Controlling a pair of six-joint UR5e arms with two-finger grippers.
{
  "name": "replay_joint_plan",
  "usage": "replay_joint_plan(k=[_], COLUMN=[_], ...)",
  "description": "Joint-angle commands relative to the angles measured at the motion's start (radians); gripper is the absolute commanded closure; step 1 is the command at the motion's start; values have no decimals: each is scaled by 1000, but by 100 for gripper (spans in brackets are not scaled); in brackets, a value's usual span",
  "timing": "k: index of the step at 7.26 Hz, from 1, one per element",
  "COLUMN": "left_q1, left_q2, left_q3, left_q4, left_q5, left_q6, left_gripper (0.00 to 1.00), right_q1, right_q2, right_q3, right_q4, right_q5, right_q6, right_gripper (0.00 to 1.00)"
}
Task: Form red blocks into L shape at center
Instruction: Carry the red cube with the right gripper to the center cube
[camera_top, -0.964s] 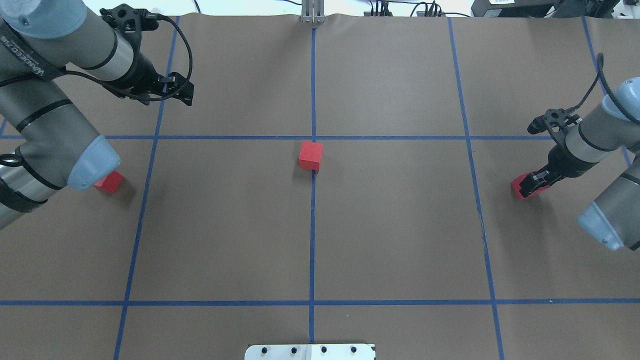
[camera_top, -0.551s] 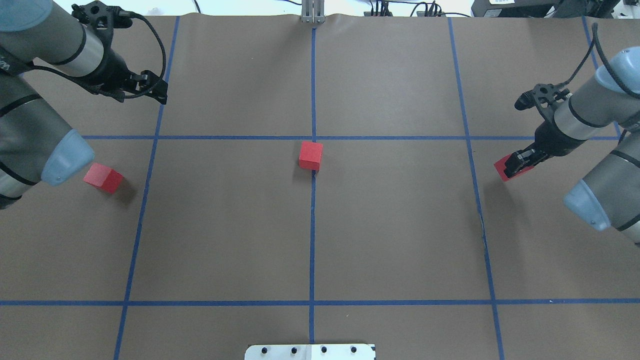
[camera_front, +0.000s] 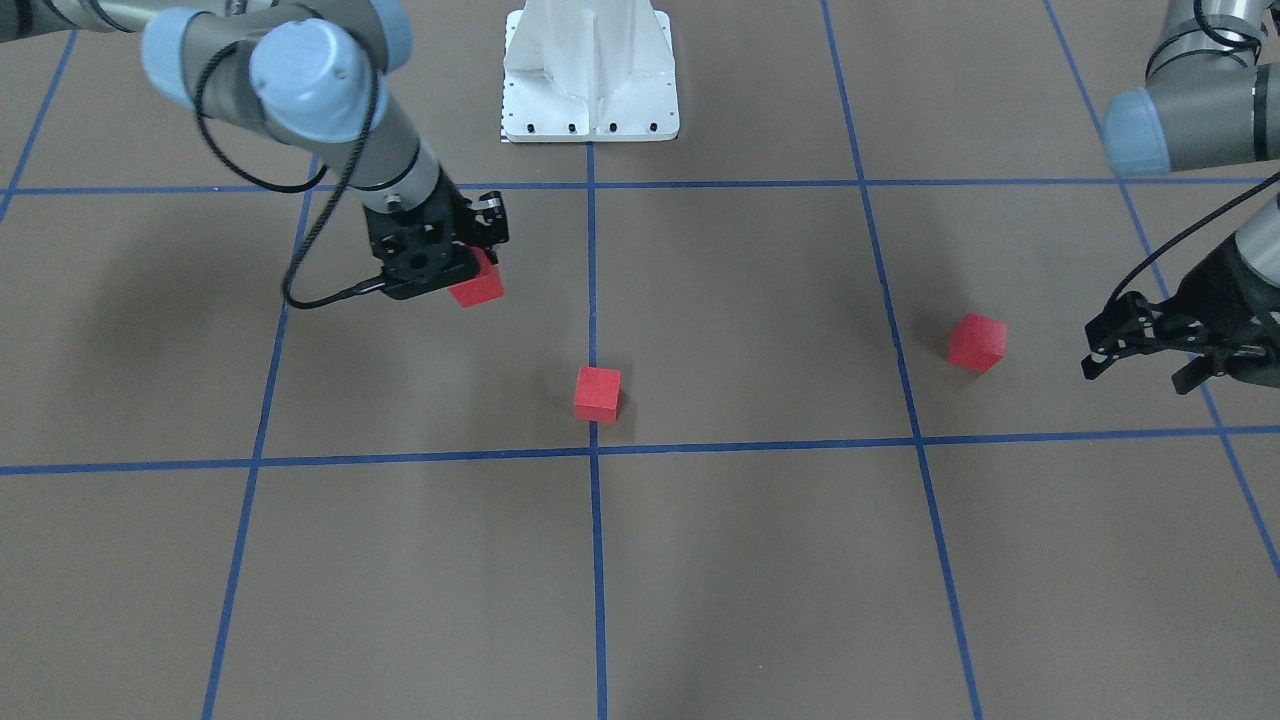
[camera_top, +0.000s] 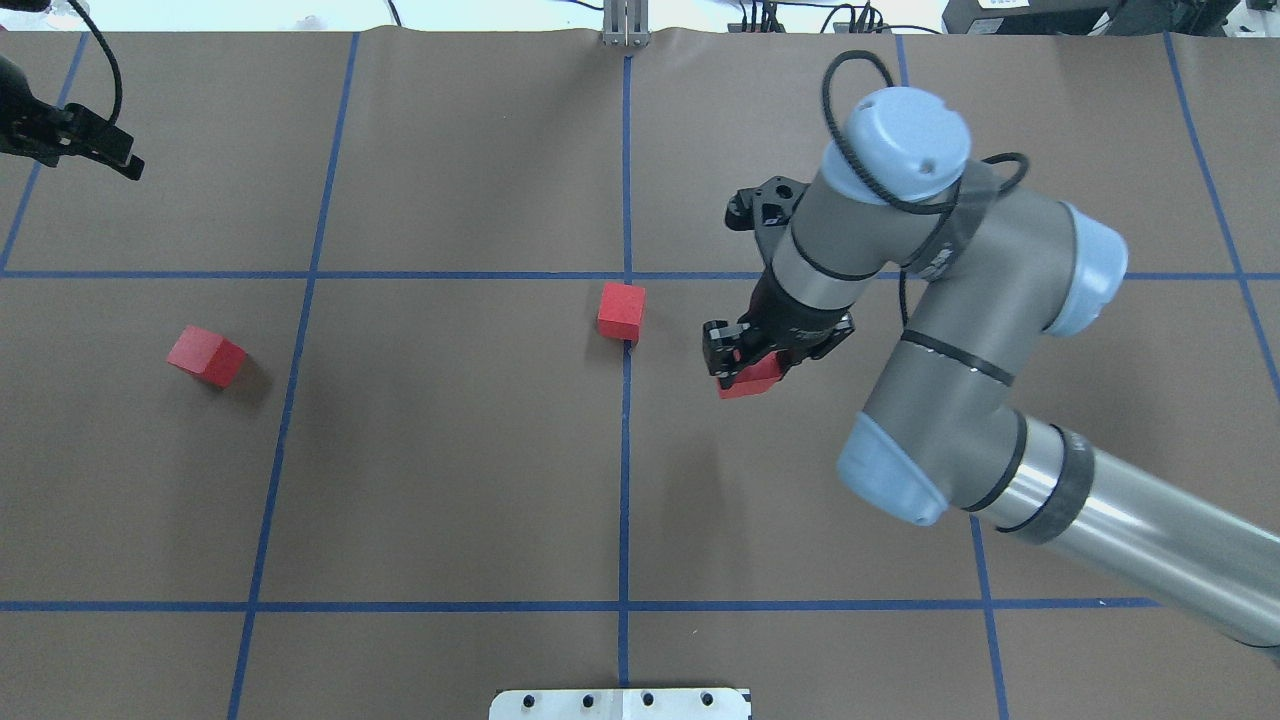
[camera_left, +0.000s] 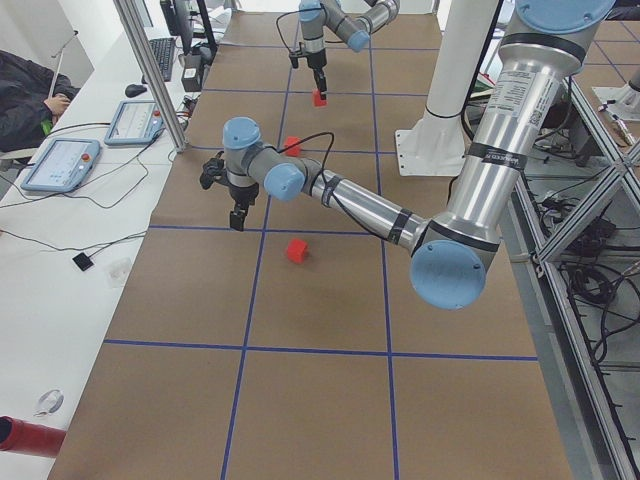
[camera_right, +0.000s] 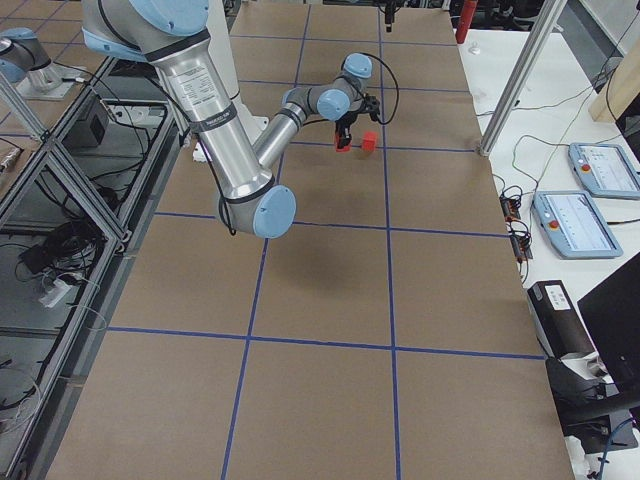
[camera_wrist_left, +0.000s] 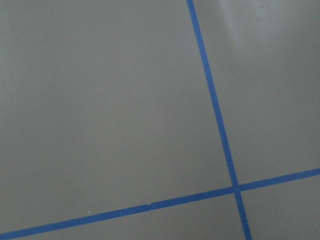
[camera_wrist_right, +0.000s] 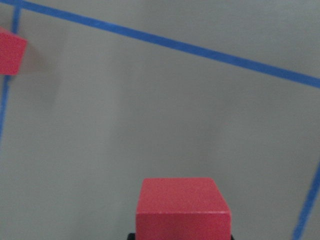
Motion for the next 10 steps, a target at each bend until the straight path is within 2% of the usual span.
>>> replay_joint_plan(k=[1,2,3,10], left_q1=[-49,-51,-51,-50], left_q2=[4,4,4,5], left_q3=[57,68,79,88], left_q4=[0,-2,-5,-10], left_q5=[-37,-42,-42,-43], left_q6=[55,57,57,55], left_gripper=[0,0,0,0], right_q1=[-71,-99,-105,-98], right_q2=[211,236,250,232], right_q3=[-211,-322,-367,-406], right_q4=[33,149,203,189], right_q5=[-109,-129,-156,-227], right_q6=[194,252,329,284], right_gripper=[100,100,100,100])
